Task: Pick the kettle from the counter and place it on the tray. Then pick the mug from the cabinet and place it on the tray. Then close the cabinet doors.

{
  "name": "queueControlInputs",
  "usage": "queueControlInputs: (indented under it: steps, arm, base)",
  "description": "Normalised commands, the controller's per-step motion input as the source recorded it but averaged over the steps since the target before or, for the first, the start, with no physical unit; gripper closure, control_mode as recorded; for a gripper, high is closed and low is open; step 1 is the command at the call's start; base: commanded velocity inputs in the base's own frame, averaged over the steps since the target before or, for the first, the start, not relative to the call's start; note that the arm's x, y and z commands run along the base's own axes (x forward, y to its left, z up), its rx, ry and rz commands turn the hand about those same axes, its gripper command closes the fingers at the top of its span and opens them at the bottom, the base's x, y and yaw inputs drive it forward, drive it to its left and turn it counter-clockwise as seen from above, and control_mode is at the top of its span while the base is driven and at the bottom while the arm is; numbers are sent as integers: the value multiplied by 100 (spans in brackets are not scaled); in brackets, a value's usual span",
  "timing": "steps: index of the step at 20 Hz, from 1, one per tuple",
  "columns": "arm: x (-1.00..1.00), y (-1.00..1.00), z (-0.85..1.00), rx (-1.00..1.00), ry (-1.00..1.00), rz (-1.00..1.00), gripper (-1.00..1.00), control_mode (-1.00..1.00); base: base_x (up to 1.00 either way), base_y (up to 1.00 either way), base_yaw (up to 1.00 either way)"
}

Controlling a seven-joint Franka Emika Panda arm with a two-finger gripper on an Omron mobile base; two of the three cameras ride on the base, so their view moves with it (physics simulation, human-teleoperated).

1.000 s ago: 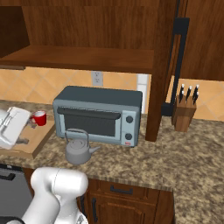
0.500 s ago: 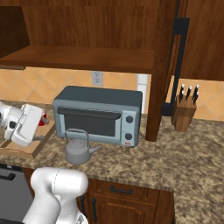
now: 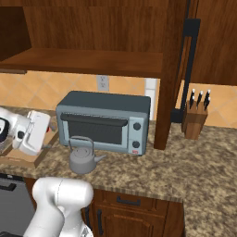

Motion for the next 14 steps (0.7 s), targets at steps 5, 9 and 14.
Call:
queueControlInputs:
  steps: [5,9,14]
  arm:
    - [28,0,-19,3,-6,0,-100,-100]
    - [26,0,-16,2,-6,3,-100,-100]
    - [20,-1,-13,4,-7,3,-100,-100]
  base:
    - [0,0,0]
    - [0,0,0]
    - [0,0,0]
